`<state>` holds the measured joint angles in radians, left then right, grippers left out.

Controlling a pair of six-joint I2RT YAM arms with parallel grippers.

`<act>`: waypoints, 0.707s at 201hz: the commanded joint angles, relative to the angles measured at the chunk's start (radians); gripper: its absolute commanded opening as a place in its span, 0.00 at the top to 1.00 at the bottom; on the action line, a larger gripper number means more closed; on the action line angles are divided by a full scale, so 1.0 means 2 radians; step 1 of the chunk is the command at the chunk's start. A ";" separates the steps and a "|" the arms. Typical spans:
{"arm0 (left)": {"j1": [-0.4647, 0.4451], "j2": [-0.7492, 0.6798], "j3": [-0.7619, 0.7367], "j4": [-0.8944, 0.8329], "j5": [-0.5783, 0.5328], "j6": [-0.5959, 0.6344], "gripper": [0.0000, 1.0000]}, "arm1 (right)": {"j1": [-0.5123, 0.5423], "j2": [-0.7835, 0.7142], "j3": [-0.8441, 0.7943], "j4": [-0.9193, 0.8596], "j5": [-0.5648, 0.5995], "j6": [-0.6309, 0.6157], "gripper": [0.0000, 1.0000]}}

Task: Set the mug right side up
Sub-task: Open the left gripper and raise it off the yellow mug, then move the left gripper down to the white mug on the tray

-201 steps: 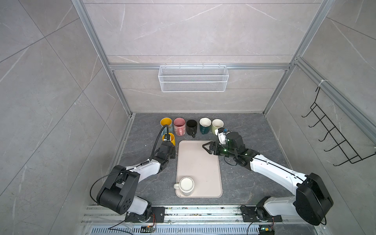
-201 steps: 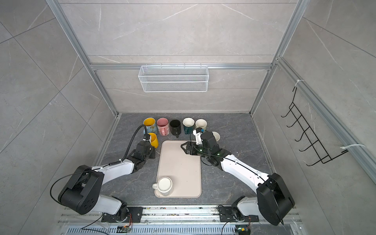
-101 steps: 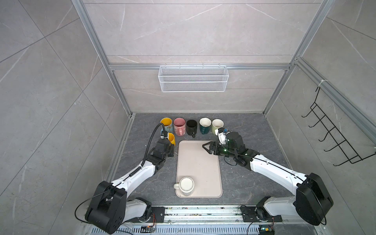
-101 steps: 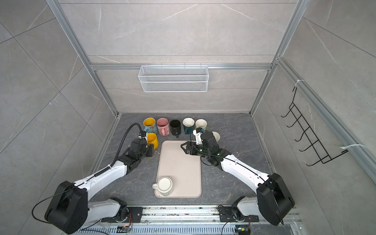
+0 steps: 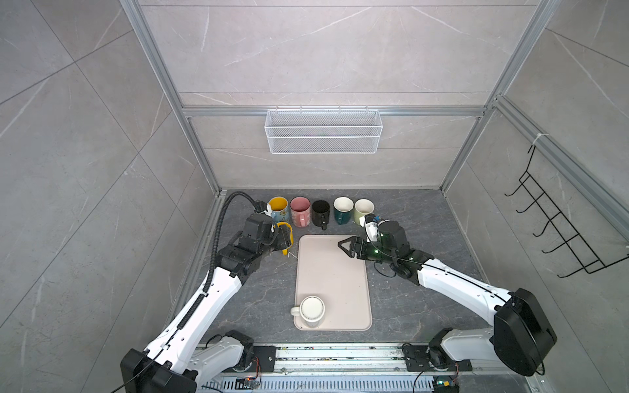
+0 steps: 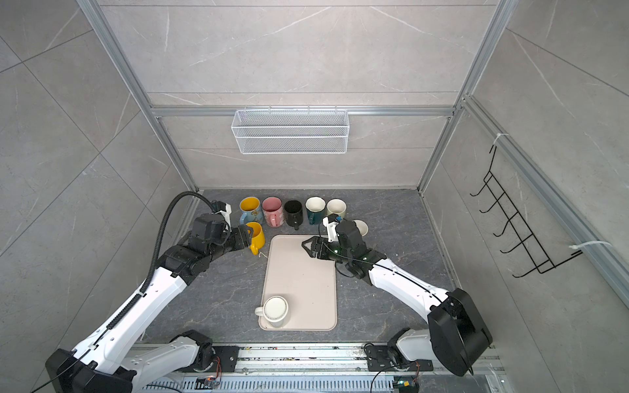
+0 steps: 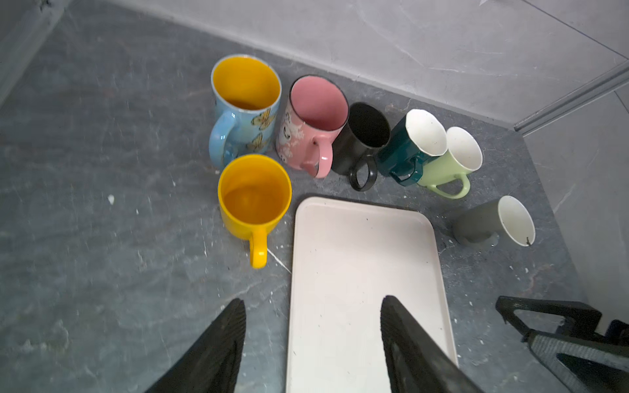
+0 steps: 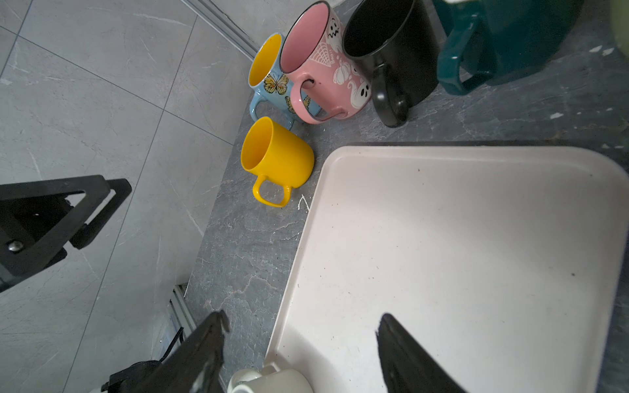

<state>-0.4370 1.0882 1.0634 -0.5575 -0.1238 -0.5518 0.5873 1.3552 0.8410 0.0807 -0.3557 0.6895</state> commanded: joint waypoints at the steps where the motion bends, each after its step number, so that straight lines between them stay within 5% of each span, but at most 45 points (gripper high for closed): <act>1: 0.000 0.016 0.025 -0.078 0.047 -0.094 0.34 | -0.002 -0.006 -0.010 0.012 -0.005 0.005 0.27; 63: 0.001 0.016 -0.007 -0.091 0.094 -0.334 0.34 | -0.002 -0.028 -0.030 0.022 0.006 0.013 0.27; 142: 0.000 0.016 -0.047 -0.186 0.151 -0.557 0.34 | -0.002 -0.030 -0.042 0.028 0.012 0.021 0.27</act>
<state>-0.4370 1.1339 0.9955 -0.8227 0.1131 -1.4696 0.5865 1.3087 0.7704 0.1108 -0.3470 0.7158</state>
